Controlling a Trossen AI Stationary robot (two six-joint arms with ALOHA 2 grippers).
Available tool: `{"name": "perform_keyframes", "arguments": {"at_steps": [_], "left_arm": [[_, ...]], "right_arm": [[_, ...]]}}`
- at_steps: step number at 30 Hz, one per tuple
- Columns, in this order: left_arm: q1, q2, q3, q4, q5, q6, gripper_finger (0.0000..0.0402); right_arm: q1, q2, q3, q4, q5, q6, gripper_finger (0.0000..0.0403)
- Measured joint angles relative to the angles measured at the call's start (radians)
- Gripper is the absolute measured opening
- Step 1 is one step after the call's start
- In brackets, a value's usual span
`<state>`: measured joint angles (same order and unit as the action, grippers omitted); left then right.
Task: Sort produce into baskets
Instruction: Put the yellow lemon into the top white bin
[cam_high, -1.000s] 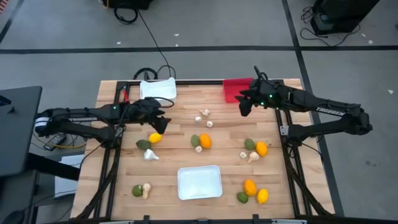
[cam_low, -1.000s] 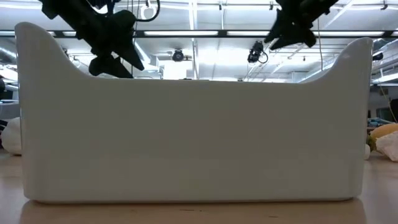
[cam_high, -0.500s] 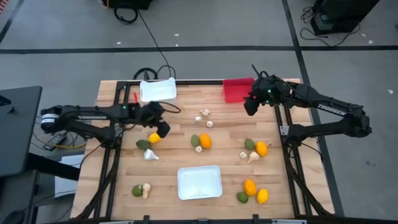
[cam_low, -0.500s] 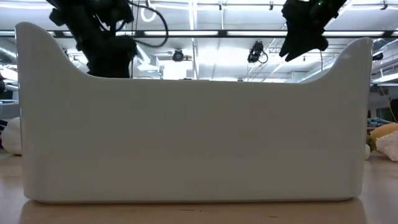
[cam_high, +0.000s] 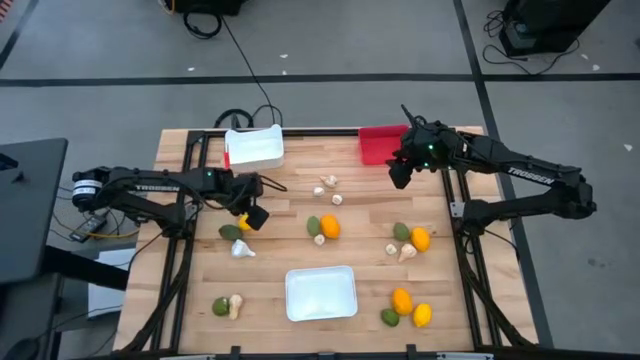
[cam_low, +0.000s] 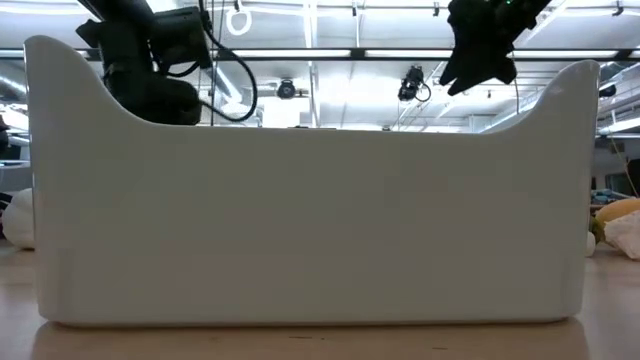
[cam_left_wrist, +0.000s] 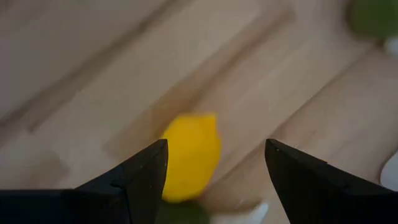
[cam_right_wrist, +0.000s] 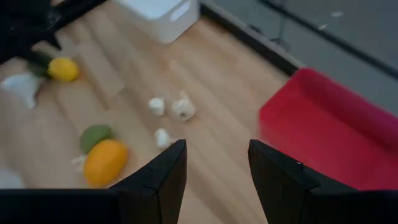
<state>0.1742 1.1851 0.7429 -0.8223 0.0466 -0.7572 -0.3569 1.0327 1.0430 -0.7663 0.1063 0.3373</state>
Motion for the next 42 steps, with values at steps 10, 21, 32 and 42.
{"name": "perform_keyframes", "arguments": {"at_steps": [10, 21, 32, 42], "left_arm": [[-0.006, 0.031, 0.0, -0.059, -0.025, 0.02, 0.031], [-0.008, 0.113, -0.003, -0.049, -0.033, 0.052, 0.0325], [-0.009, 0.23, -0.003, 0.011, 0.024, 0.124, 0.0324], [-0.01, 0.325, 0.0, 0.026, 0.052, 0.058, 0.0247]], "right_arm": [[0.007, 0.091, -0.001, 0.021, -0.048, -0.02, 0.0184], [0.034, 0.104, -0.001, 0.034, -0.018, -0.034, 0.0184], [0.034, 0.114, -0.001, 0.026, -0.074, -0.054, 0.0184], [0.034, 0.114, -0.001, 0.008, -0.074, -0.098, 0.0183]]}}
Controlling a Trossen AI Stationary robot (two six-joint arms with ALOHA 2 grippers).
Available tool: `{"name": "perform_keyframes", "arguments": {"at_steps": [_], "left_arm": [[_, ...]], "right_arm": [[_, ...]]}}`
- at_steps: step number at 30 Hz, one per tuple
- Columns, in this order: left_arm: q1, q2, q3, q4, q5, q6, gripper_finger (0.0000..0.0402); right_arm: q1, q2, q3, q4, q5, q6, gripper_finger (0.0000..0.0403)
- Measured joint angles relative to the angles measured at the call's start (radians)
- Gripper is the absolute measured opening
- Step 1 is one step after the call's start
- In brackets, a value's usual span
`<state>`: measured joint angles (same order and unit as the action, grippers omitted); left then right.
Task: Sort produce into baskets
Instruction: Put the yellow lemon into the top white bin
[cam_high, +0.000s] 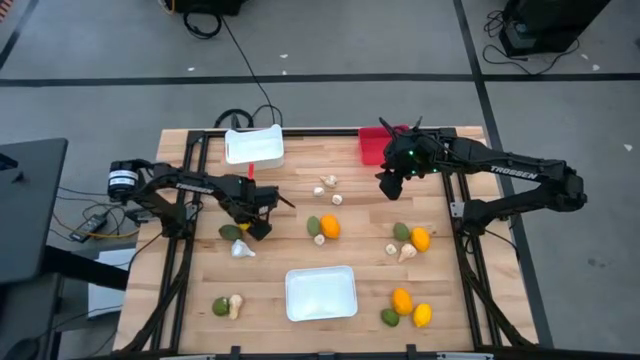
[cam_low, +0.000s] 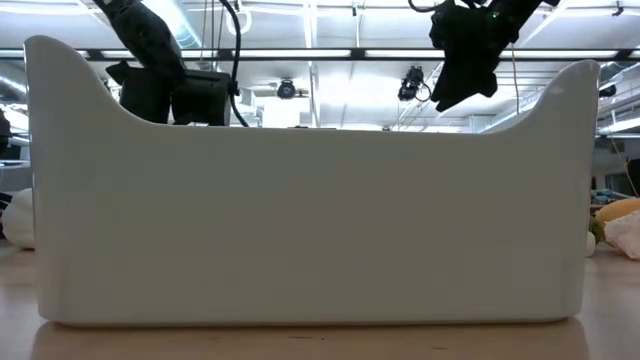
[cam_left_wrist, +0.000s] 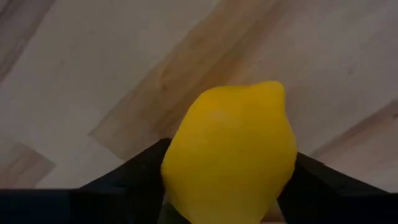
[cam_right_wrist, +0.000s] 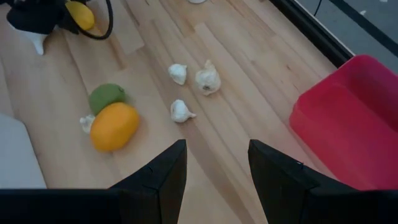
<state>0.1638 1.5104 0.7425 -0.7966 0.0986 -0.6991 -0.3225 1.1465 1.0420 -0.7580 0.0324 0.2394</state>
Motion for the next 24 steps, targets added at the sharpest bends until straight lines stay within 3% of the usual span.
{"name": "perform_keyframes", "arguments": {"at_steps": [5, 12, 18, 24], "left_arm": [[0.012, -0.032, 0.036, 0.013, 0.03, -0.017, 0.0209], [0.074, -0.081, 0.178, -0.032, -0.004, 0.031, 0.0221], [0.222, -0.09, 0.312, -0.043, -0.055, 0.199, 0.0219], [0.431, -0.09, 0.389, -0.06, -0.079, 0.273, 0.0218]], "right_arm": [[0.0, 0.0, 0.0, 0.0, 0.0, 0.001, 0.0183], [0.0, 0.0, 0.0, 0.003, -0.05, 0.047, 0.0183], [0.015, 0.0, 0.0, 0.059, -0.086, 0.184, 0.0183], [0.059, 0.018, 0.0, 0.126, -0.079, 0.245, 0.0183]]}}
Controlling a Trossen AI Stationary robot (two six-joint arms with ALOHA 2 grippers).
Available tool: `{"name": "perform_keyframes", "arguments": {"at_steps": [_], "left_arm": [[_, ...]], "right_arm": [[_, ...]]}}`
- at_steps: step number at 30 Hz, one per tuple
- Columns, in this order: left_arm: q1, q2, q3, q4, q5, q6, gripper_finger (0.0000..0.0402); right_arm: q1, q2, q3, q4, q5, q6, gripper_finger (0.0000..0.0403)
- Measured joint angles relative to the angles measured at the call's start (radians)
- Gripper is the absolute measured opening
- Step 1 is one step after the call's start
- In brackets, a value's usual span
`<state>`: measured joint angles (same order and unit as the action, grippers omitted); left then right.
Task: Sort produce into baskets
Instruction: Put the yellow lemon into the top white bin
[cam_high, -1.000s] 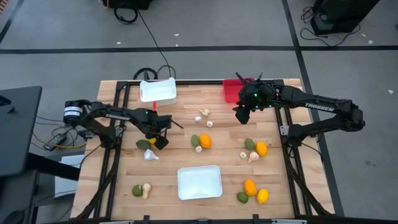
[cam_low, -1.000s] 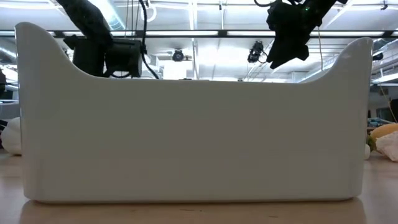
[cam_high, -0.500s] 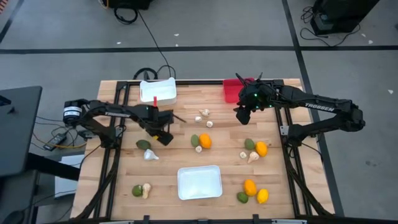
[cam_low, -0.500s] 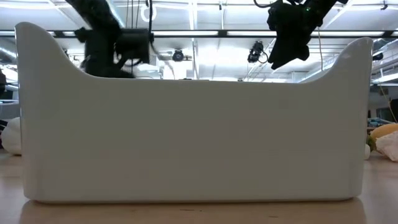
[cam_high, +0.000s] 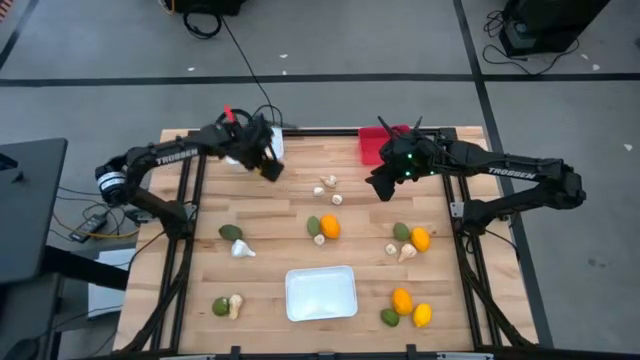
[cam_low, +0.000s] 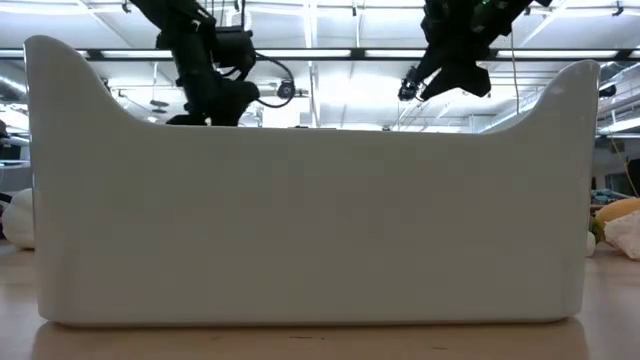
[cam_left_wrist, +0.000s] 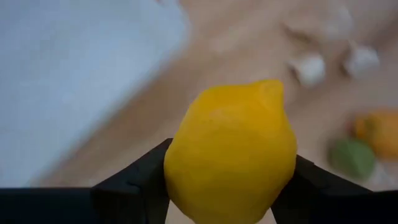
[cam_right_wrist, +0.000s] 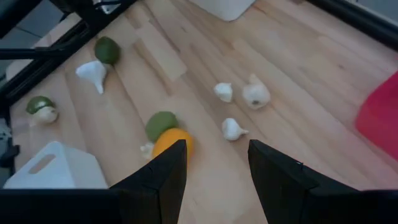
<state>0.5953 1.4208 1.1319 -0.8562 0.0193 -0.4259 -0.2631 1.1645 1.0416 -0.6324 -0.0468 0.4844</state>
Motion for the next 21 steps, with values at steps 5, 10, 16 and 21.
{"name": "perform_keyframes", "arguments": {"at_steps": [5, 10, 16, 21], "left_arm": [[0.151, 0.013, 0.019, 0.03, -0.114, 0.057, 0.022], [0.247, 0.073, 0.02, 0.039, -0.109, 0.057, 0.0244], [0.265, 0.145, 0.019, 0.043, -0.105, 0.064, 0.0308], [0.261, 0.151, 0.018, 0.053, -0.066, 0.11, 0.0349]], "right_arm": [[0.029, 0.047, 0.0, 0.085, 0.023, 0.066, 0.0183], [0.053, 0.122, 0.0, 0.19, -0.002, 0.14, 0.0183], [0.054, 0.233, 0.0, 0.311, 0.002, 0.22, 0.0183], [0.067, 0.307, 0.0, 0.318, -0.038, 0.242, 0.0183]]}}
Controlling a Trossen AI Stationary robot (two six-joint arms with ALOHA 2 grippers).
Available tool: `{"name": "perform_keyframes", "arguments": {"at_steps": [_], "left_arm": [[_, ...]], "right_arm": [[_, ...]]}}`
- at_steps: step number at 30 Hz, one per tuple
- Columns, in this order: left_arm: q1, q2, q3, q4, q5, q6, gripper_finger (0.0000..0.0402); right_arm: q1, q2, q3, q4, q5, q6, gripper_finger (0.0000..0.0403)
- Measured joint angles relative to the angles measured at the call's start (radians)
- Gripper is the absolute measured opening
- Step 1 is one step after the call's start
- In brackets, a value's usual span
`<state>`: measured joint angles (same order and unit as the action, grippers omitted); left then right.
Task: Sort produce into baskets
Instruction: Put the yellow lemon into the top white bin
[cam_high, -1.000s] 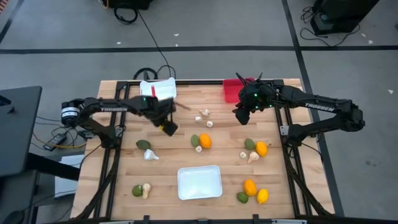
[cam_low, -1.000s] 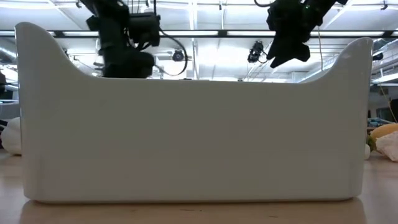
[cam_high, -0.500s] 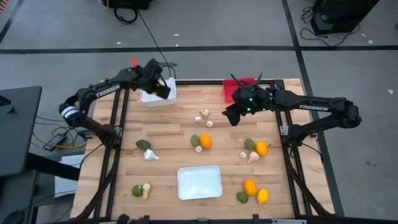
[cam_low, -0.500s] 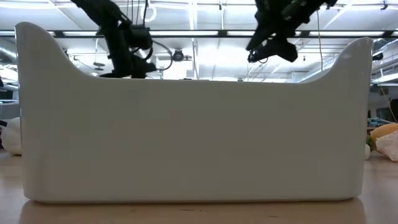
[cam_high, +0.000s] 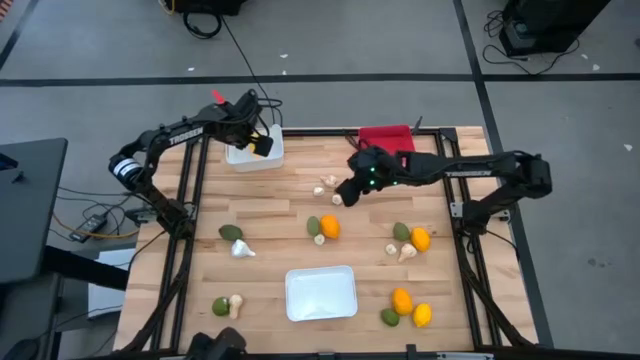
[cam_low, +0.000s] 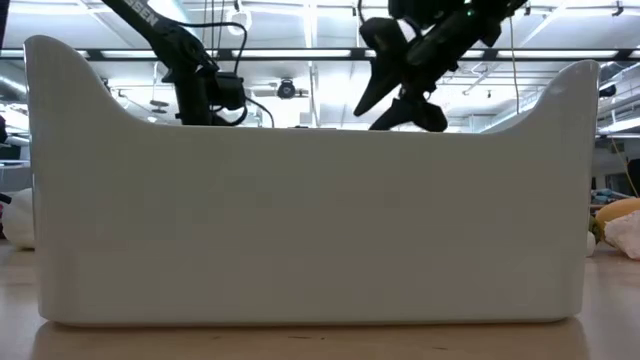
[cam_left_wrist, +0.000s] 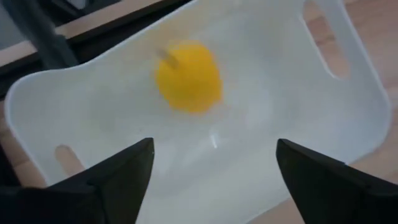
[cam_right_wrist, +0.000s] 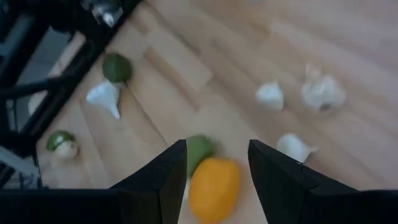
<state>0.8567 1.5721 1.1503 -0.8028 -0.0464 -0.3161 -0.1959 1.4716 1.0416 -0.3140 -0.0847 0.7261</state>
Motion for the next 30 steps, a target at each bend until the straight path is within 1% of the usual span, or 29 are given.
{"name": "perform_keyframes", "arguments": {"at_steps": [3, 5, 6, 9, 14, 18, 21, 25, 27, 30], "left_arm": [[-0.015, -0.024, -0.001, 0.004, 0.052, 0.043, 0.0355], [-0.036, -0.041, -0.001, 0.012, 0.089, 0.083, 0.0353], [-0.052, -0.047, -0.001, 0.013, 0.111, 0.109, 0.035], [-0.117, -0.059, -0.001, 0.035, 0.168, 0.157, 0.034], [-0.262, -0.062, -0.001, 0.071, 0.237, 0.181, 0.0326], [-0.372, -0.063, -0.004, 0.103, 0.252, 0.182, 0.0324], [-0.438, -0.063, -0.009, 0.112, 0.252, 0.178, 0.0324], [-0.514, -0.063, -0.009, 0.128, 0.251, 0.165, 0.0324], [-0.541, -0.063, -0.009, 0.14, 0.252, 0.156, 0.0324], [-0.565, -0.063, -0.009, 0.157, 0.247, 0.152, 0.0324]], "right_arm": [[0.037, 0.017, 0.0, -0.012, -0.017, -0.011, 0.0183], [0.063, 0.017, 0.0, -0.042, 0.01, -0.021, 0.0183], [0.074, 0.017, 0.0, -0.051, 0.04, -0.034, 0.0183], [0.104, 0.017, 0.0, -0.077, 0.109, -0.071, 0.0183], [0.167, 0.083, 0.0, -0.035, 0.148, -0.101, 0.0183], [0.225, 0.148, 0.0, 0.069, 0.207, -0.102, 0.0183], [0.249, 0.18, 0.0, 0.053, 0.252, -0.051, 0.0183], [0.259, 0.19, 0.0, 0.009, 0.323, 0.062, 0.0183], [0.264, 0.197, 0.0, -0.015, 0.324, 0.084, 0.0183], [0.267, 0.198, 0.0, -0.008, 0.285, 0.087, 0.0183]]}}
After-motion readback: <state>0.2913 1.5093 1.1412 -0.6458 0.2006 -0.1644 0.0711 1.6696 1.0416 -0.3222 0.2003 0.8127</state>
